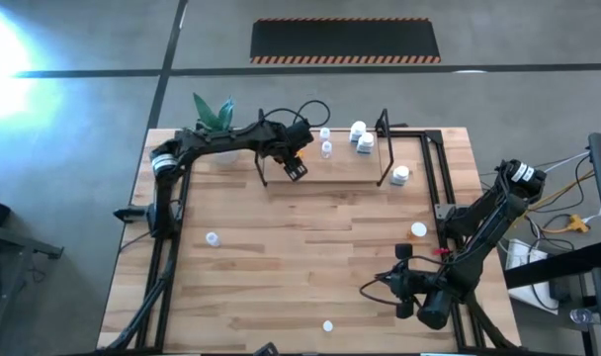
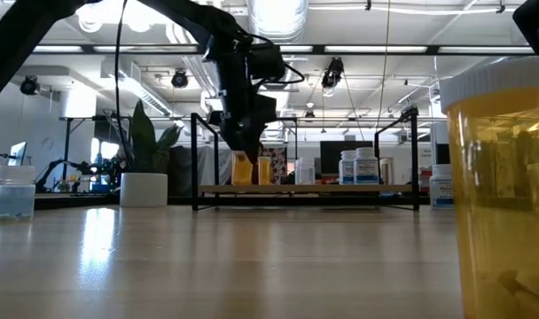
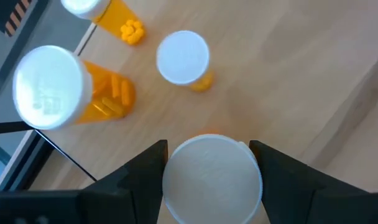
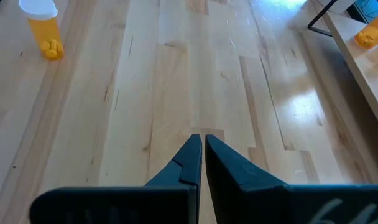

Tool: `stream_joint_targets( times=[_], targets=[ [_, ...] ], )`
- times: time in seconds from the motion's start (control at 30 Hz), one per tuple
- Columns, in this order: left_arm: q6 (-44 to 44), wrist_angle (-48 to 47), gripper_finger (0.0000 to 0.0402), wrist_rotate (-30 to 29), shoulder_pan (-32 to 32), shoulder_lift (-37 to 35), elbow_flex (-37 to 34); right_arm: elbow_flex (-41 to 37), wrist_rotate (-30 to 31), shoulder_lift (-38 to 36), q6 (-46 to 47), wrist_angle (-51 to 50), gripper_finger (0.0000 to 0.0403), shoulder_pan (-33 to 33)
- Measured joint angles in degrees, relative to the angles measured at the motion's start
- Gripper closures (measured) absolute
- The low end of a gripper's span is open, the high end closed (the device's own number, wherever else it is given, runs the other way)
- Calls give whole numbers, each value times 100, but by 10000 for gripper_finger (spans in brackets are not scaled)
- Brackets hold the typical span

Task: Pick and place medicine bottles onto shelf by color
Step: Put the left large orange pill bottle on the shelf aligned with the large orange pill bottle

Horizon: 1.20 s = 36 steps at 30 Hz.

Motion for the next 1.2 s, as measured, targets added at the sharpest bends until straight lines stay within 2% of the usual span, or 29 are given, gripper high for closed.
stream_joint_targets(
  times=[0.8,1.03,1.2],
  targets=[
    [138,269,199,-188,215,8,-69,0,-6,0,3,42,390,0],
    [258,266,164,63,273,14,-85,0,-8,0,3,72,390,0],
    [291,271,157,-201,273,14,-85,0,-6,0,3,71,390,0]
  ],
)
